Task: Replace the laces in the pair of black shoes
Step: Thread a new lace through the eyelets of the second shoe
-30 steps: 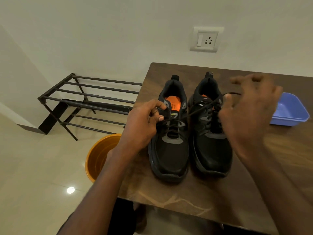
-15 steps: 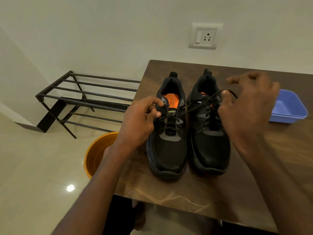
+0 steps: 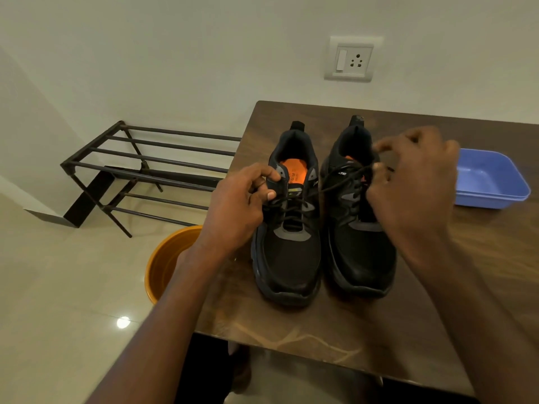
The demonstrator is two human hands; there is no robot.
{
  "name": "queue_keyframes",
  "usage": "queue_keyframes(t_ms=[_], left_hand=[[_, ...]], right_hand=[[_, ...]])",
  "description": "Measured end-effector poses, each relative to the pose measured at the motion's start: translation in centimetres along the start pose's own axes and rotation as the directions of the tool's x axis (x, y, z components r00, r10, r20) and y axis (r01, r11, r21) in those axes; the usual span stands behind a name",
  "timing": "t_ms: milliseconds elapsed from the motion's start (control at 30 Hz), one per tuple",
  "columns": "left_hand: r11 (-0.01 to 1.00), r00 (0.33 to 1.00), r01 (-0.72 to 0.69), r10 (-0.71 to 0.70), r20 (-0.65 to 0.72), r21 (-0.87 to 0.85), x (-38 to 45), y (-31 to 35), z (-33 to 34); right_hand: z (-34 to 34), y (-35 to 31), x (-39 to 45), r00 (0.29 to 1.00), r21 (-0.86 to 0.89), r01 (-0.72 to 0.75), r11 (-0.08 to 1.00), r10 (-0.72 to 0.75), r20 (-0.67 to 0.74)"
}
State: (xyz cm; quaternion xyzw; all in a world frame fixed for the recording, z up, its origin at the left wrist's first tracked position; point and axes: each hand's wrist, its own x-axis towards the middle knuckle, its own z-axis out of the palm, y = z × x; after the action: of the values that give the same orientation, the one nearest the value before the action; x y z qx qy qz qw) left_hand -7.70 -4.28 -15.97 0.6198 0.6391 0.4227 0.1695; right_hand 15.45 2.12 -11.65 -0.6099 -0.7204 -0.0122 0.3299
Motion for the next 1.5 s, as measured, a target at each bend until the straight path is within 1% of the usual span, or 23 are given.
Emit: queue_keyframes(t_ms=[67, 100, 167, 200, 233, 267, 333, 367, 400, 433, 533, 600, 633, 700, 767, 833, 900, 1000, 1133, 1200, 1300, 1400, 1500], left_hand=[[1.0, 1.0, 0.005, -0.005, 0.004, -0.005, 0.0, 0.0, 0.0], [1.0, 1.0, 0.01, -0.01, 0.005, -0.01, 0.0, 0.0, 0.0], [1.0, 1.0, 0.014, -0.014, 0.004, -0.007, 0.0, 0.0, 0.0], [1.0, 1.0, 0.012, -0.012, 0.004, -0.002, 0.0, -0.1, 0.0], [1.0, 1.0, 0.009, -0.009, 0.006, 0.001, 0.0, -0.1, 0.0], [1.0, 1.0, 0.008, -0.008, 0.008, 0.004, 0.0, -0.1, 0.0], [1.0, 1.0, 0.008, -0.008, 0.01, 0.006, 0.0, -0.1, 0.0], [1.0, 1.0, 0.006, -0.006, 0.009, 0.009, 0.0, -0.1, 0.0], [1.0, 1.0, 0.003, -0.003, 0.006, 0.011, -0.1, -0.1, -0.1], [1.0, 1.0, -0.002, 0.002, 0.006, 0.01, -0.1, 0.0, -0.1], [1.0, 1.0, -0.005, 0.005, 0.01, 0.011, -0.1, 0.0, 0.0], [1.0, 1.0, -0.003, 0.003, 0.01, 0.011, -0.1, 0.0, 0.1], [1.0, 1.0, -0.006, 0.006, 0.01, 0.009, -0.1, -0.1, 0.1], [1.0, 1.0, -0.014, 0.014, 0.007, 0.008, 0.0, -0.1, 0.0], [1.0, 1.0, -0.019, 0.019, 0.008, 0.006, -0.1, 0.0, 0.0], [1.0, 1.0, -0.021, 0.021, 0.006, 0.008, -0.1, 0.0, 0.0], [1.0, 1.0, -0.01, 0.01, 0.006, -0.003, -0.1, 0.0, 0.0], [1.0, 1.0, -0.015, 0.015, 0.012, -0.006, -0.1, 0.0, 0.1], [1.0, 0.999, -0.023, 0.022, 0.041, 0.008, -0.2, 0.3, -0.1], [0.996, 0.994, -0.073, 0.069, 0.084, 0.044, -0.2, 0.5, -0.1], [0.97, 0.987, -0.132, 0.109, 0.12, 0.203, -0.1, 0.6, 0.1], [0.958, 0.986, -0.15, 0.126, 0.112, 0.244, -0.2, 0.9, 0.3], [0.958, 0.985, -0.16, 0.137, 0.109, 0.24, -0.1, 0.9, 0.1]], right_hand=[[0.1, -1.3, -0.7, 0.981, 0.087, 0.168, 0.982, -0.175, 0.084], [0.4, -1.9, -1.1, 0.956, 0.115, 0.228, 0.967, -0.245, 0.164], [1.2, -2.8, -1.5, 0.895, 0.115, 0.277, 0.954, -0.299, 0.331], [1.5, -2.8, -1.6, 0.885, 0.099, 0.271, 0.958, -0.288, 0.366], [1.6, -2.6, -1.5, 0.899, 0.092, 0.238, 0.967, -0.255, 0.356], [1.5, -2.1, -1.2, 0.934, 0.084, 0.178, 0.98, -0.196, 0.3], [0.8, -1.0, -0.4, 0.992, 0.043, 0.022, 0.999, -0.027, 0.123], [0.4, -0.5, -0.1, 0.998, 0.014, -0.03, 0.999, 0.029, 0.062], [0.2, -0.2, 0.1, 0.998, -0.003, -0.042, 0.999, 0.042, 0.042], [0.1, -0.1, 0.1, 0.999, -0.001, -0.013, 1.0, 0.013, 0.052], [0.4, -1.4, -0.8, 0.967, 0.098, 0.202, 0.975, -0.214, 0.136], [0.9, -2.5, -1.4, 0.909, 0.134, 0.28, 0.951, -0.308, 0.282], [1.3, -2.8, -1.5, 0.883, 0.124, 0.292, 0.948, -0.317, 0.346], [1.6, -2.4, -1.3, 0.889, 0.095, 0.263, 0.96, -0.279, 0.362], [1.4, -1.2, -0.7, 0.95, 0.094, 0.157, 0.983, -0.176, 0.257], [1.0, -0.3, -0.1, 0.973, 0.075, 0.098, 0.992, -0.112, 0.204], [0.9, -0.3, -0.2, 0.957, 0.1, 0.149, 0.984, -0.169, 0.235], [1.1, -1.5, -0.9, 0.907, 0.141, 0.253, 0.957, -0.286, 0.311], [1.7, -2.1, -1.2, 0.873, 0.116, 0.254, 0.96, -0.279, 0.4], [1.8, -2.3, -1.4, 0.881, 0.16, 0.236, 0.959, -0.28, 0.382], [1.8, -3.0, -1.9, 0.87, 0.231, 0.238, 0.943, -0.313, 0.38], [1.8, -3.7, -2.4, 0.86, 0.181, 0.292, 0.939, -0.341, 0.381], [1.8, -3.4, -2.0, 0.899, 0.14, 0.239, 0.961, -0.273, 0.341]])
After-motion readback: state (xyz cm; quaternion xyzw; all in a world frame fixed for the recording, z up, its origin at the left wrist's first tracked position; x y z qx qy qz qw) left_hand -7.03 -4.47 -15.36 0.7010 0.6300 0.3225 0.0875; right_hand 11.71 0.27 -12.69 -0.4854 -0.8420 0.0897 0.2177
